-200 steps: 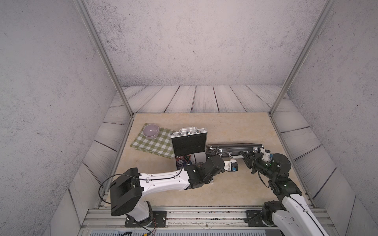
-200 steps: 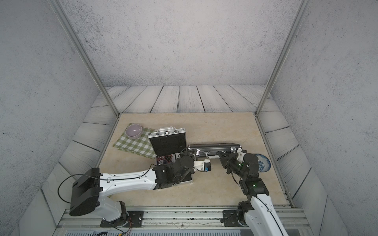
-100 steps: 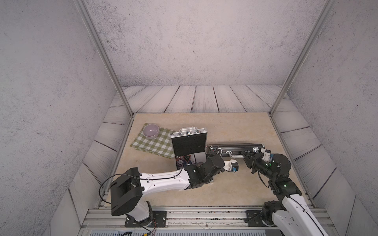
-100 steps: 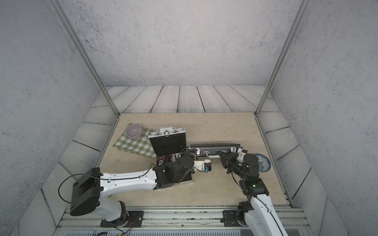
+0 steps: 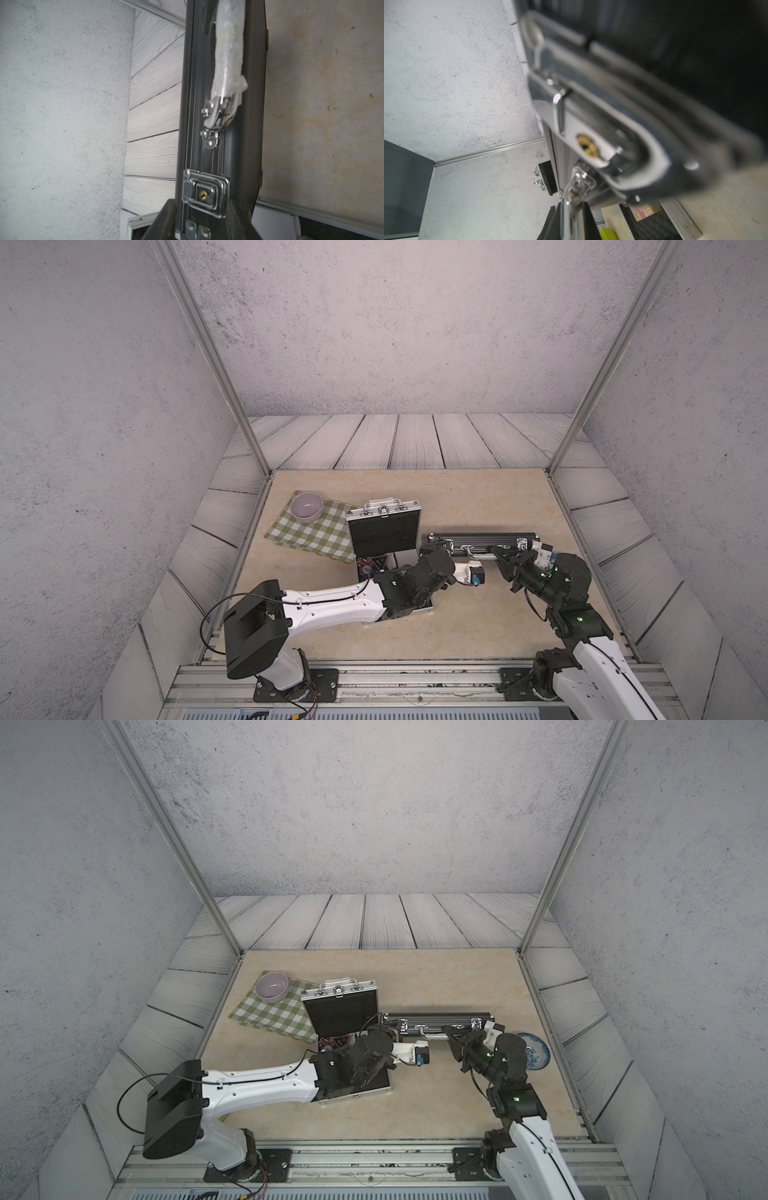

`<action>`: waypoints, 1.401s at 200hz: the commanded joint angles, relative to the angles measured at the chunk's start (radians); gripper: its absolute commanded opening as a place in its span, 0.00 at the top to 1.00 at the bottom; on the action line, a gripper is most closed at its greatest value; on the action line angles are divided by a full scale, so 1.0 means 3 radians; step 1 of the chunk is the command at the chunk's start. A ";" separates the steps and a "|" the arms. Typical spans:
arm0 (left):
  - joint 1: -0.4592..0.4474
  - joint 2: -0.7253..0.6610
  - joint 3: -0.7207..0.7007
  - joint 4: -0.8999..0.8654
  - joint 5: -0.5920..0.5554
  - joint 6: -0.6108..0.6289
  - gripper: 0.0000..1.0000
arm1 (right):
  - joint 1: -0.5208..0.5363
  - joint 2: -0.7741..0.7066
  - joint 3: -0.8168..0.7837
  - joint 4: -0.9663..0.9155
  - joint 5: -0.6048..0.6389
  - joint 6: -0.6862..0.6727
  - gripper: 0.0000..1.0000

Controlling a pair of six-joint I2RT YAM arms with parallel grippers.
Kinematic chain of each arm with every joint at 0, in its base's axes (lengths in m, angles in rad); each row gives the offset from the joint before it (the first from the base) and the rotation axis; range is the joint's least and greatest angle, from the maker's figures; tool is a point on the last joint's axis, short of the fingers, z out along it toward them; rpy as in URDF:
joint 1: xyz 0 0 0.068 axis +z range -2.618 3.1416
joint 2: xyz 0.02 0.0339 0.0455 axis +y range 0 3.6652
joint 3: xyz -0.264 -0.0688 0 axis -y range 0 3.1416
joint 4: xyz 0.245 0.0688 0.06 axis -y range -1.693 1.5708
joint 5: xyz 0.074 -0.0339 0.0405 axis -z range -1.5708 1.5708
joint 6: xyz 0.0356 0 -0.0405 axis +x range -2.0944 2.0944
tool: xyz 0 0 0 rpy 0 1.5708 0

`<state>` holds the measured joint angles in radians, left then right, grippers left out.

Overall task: Open the poker set cases
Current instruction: Open the fastener on the poker set case.

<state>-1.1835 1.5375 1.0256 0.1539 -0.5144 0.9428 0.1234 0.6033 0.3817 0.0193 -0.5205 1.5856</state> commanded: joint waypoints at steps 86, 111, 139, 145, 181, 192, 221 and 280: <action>0.0280 -0.0181 0.0327 0.0323 -0.0177 0.0016 0.59 | 0.0111 -0.0053 -0.0025 -0.0046 -0.0389 -0.0085 1.00; 0.0307 -0.0176 0.0364 0.0335 -0.0152 0.0000 0.59 | 0.0118 -0.0048 -0.0019 -0.0067 -0.0395 -0.0107 1.00; 0.0326 -0.0181 0.0406 0.0315 -0.0135 -0.0077 0.59 | 0.0130 -0.0053 -0.0025 -0.0069 -0.0397 -0.0109 1.00; 0.0328 -0.0177 0.0401 0.0349 -0.0144 -0.0084 0.60 | 0.0127 -0.0059 -0.0025 -0.0064 -0.0395 -0.0110 1.00; 0.0335 -0.0142 0.0395 0.0641 -0.0198 -0.0056 0.60 | 0.0143 -0.0059 -0.0033 -0.0080 -0.0418 -0.0126 1.00; 0.0333 -0.0106 0.0428 0.0714 -0.0220 -0.0019 0.61 | 0.0147 -0.0067 -0.0035 -0.0074 -0.0418 -0.0121 1.00; 0.0345 -0.0049 0.0474 0.0939 -0.0276 0.0062 0.61 | 0.0151 -0.0079 -0.0035 -0.0089 -0.0418 -0.0126 1.00; 0.0371 -0.0013 0.0492 0.1301 -0.0341 0.0183 0.64 | 0.0182 -0.0040 -0.0058 -0.0069 -0.0446 -0.0136 1.00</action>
<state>-1.1378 1.5463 1.0767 0.2478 -0.4797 0.9802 0.1310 0.6022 0.3817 0.0818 -0.4419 1.5963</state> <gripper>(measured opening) 0.367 0.143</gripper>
